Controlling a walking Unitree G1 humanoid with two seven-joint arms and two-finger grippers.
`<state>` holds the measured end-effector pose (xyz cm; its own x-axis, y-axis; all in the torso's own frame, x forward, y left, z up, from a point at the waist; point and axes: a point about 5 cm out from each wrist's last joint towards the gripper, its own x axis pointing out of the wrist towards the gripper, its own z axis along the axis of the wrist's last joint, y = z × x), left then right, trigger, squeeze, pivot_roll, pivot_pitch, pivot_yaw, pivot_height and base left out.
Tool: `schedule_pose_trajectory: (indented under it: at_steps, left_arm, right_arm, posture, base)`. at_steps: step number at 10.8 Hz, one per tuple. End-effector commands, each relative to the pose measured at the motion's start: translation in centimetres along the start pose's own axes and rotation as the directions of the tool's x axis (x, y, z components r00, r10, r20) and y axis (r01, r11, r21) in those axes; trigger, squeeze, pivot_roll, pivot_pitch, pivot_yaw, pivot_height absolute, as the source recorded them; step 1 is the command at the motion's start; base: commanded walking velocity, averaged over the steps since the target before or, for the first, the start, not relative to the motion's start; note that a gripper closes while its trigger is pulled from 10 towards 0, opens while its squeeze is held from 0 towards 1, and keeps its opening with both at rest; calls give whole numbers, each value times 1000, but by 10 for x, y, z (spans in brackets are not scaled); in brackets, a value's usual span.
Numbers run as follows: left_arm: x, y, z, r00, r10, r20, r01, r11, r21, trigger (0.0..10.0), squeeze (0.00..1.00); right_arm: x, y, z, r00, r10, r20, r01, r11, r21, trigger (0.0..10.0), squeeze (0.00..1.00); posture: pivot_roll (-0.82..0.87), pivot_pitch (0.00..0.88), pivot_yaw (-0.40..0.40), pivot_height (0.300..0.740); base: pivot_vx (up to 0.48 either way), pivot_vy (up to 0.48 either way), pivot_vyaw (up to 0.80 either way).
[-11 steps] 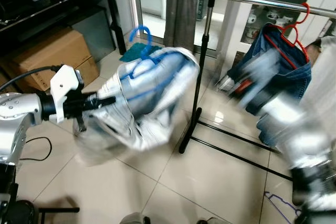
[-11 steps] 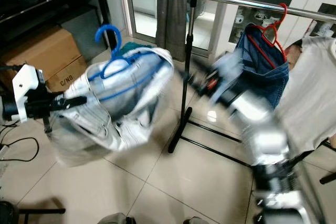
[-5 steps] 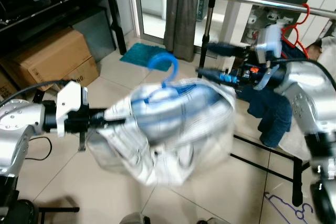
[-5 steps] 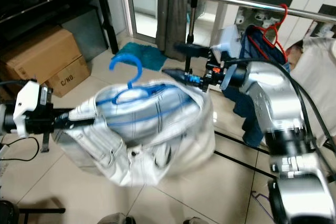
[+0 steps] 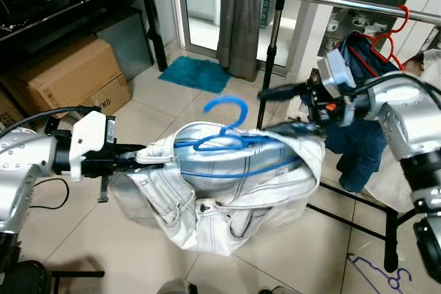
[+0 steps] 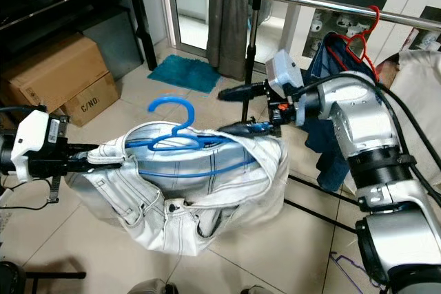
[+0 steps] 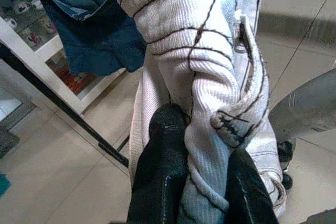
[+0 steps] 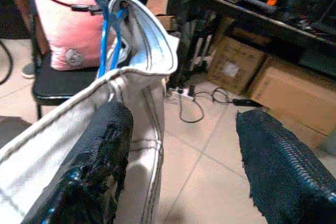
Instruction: Hang hanger
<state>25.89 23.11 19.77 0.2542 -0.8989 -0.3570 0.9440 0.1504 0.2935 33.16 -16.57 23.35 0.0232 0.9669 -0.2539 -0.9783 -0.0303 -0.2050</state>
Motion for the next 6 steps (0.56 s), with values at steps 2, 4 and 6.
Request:
schedule_pose_trajectory:
  at_steps: [2,4,6]
  left_arm:
    - [-9,4,4,1000,13,-16,-12,999,45,0,0]
    - [-11,5,2,999,13,-36,-12,999,48,0,0]
    - [-14,6,0,998,13,-54,-10,999,51,0,0]
  right_arm:
    - [-6,0,4,997,73,-21,-72,997,37,10000,0]
    - [-9,6,3,993,116,-37,-113,990,89,10000,0]
    - [-8,13,1,987,156,-28,-150,978,146,10000,0]
  posture:
    - [19,3,20,740]
    - [18,2,20,740]
    - [18,0,21,740]
  base:
    - [0,0,0]
    - [0,0,0]
    - [0,0,0]
